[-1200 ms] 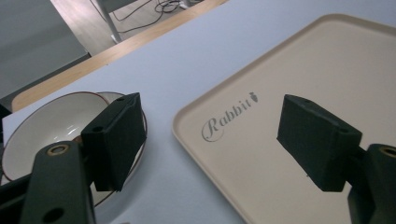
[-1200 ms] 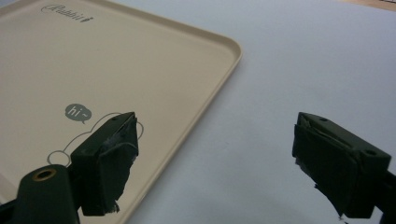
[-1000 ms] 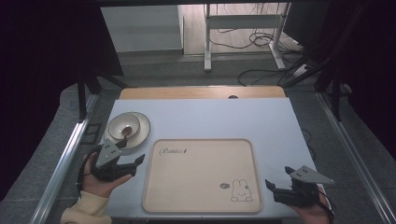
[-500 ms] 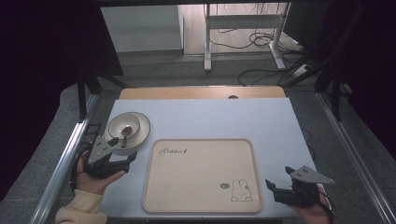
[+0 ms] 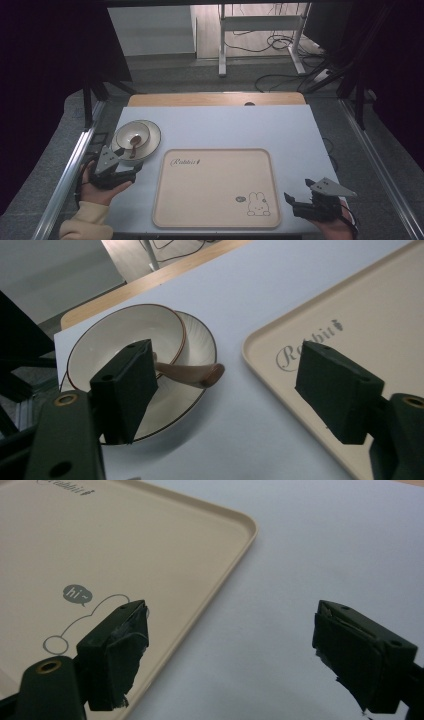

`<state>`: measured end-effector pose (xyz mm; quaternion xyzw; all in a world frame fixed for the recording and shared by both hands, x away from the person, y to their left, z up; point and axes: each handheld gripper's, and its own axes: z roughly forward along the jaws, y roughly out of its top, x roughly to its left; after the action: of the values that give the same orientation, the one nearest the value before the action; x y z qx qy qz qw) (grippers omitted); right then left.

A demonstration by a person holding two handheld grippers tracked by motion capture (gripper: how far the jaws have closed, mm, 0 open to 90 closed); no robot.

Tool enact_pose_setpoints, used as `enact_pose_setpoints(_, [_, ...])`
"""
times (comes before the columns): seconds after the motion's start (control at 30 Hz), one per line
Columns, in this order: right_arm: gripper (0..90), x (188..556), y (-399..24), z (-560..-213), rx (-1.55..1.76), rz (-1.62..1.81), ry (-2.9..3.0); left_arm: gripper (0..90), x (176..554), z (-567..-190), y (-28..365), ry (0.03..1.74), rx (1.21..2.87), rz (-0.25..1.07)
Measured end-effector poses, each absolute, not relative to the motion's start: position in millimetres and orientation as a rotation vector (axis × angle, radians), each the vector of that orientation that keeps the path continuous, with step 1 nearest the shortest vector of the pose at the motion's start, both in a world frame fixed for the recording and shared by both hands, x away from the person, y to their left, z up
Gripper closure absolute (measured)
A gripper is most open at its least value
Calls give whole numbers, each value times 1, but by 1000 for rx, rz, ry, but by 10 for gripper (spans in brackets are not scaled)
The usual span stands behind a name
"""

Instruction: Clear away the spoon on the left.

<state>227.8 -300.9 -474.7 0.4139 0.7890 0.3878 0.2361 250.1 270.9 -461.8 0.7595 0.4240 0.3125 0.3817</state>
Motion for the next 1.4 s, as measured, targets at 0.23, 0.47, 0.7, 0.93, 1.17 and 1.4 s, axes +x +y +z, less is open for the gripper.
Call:
enact_pose_setpoints(0.23, [149,228,-301,-475,1135,1060,2166,304,257,-470,272,1087,1957,818])
enact_pose_setpoints(0.47, [149,228,-301,-475,1132,1058,2166,356,262,-475,273,1097,1971,827])
enact_pose_setpoints(0.7, [150,228,-301,-475,1129,1055,2168,430,266,-480,276,1110,1983,838])
enact_pose_setpoints(0.93, [150,228,-300,-475,1130,1055,2168,538,269,-483,275,1108,2010,850])
enact_pose_setpoints(1.17, [150,228,-300,-475,1131,1054,2167,611,272,-485,276,1105,2025,873])
enact_pose_setpoints(1.4, [150,227,-300,-475,1130,1055,2168,672,272,-486,276,1105,2028,890])
